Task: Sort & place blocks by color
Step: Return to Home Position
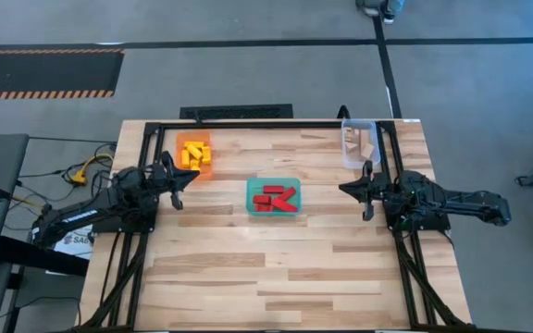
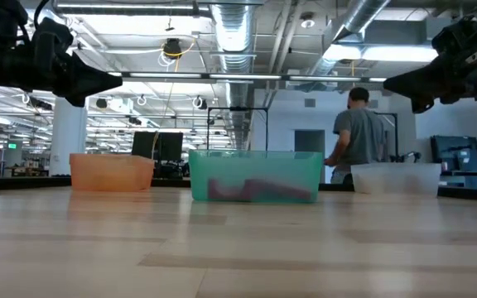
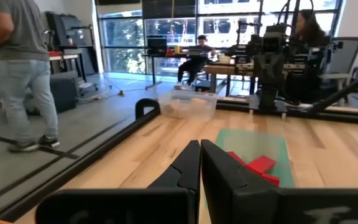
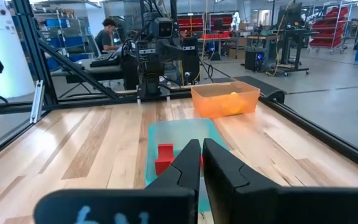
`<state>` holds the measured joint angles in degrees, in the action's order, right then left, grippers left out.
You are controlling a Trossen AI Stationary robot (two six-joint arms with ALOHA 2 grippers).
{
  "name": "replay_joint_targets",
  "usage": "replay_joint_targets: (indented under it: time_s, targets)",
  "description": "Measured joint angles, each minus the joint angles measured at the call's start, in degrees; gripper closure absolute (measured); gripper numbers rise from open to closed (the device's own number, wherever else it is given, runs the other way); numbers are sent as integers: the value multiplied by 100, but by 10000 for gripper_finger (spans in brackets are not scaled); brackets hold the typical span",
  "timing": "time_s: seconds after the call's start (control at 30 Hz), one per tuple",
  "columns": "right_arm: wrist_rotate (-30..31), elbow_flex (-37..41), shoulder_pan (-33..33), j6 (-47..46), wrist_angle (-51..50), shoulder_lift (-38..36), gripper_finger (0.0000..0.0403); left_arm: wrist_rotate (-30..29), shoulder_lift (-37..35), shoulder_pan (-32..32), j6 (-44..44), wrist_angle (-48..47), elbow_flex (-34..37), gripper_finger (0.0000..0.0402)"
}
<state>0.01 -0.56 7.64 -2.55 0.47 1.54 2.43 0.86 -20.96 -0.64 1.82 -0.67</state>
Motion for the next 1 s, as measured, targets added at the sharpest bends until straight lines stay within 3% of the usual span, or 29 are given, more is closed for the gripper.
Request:
replay_joint_targets:
  time_s: [1.0]
  targets:
    - [0, 4, 0, 0, -4, 0, 359, -28, 0, 1, 50, -33, 0, 401]
